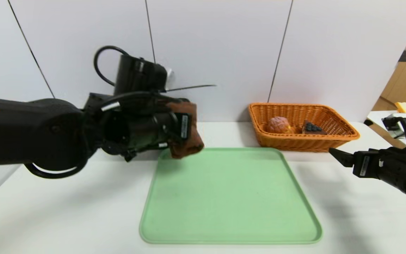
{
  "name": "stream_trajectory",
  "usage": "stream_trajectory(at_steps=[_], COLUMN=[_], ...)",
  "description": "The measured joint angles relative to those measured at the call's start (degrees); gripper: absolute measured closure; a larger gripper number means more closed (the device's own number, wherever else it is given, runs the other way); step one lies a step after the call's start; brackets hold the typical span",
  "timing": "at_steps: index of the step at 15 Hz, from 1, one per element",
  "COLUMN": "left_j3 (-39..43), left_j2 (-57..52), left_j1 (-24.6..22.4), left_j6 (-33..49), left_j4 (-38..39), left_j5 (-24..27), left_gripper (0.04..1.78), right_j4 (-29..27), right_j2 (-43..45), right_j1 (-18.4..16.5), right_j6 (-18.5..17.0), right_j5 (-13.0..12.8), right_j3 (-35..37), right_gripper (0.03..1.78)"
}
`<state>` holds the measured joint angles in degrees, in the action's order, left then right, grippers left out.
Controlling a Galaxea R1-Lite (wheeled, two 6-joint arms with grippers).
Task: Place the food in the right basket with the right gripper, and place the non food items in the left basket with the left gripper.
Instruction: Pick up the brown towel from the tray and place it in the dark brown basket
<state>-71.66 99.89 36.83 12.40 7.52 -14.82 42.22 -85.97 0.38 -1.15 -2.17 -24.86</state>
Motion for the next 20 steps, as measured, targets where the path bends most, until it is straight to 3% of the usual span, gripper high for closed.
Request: stream_trajectory(at_steps=[4, 6, 15, 20], left_j3=[-4.0, -5.6, -11.9, -14.1], left_j2=[0.3, 2.8, 15.0, 19.3], left_j1=[-16.0, -21.0, -29.0, -30.8], left_j6=[-8.5, -9.4, -14.3, -15.3], left_j4=[4.9, 7.0, 9.4, 9.5], left_j5=[4.0, 6.6, 9.0, 9.0], left_gripper=[1.40, 1.40, 1.40, 1.40], right_j4=[0.1, 0.1, 0.0, 1.9], right_j2=[-0.4, -0.5, -0.8, -2.1], right_j1=[0.0, 0.0, 0.0, 0.0], right_j6=[0.0, 0.0, 0.0, 0.1], right_j5=[0.0, 0.0, -0.2, -0.2], right_j3=[-0.2, -0.2, -0.2, -0.5], right_gripper=[0.11, 0.11, 0.11, 0.11])
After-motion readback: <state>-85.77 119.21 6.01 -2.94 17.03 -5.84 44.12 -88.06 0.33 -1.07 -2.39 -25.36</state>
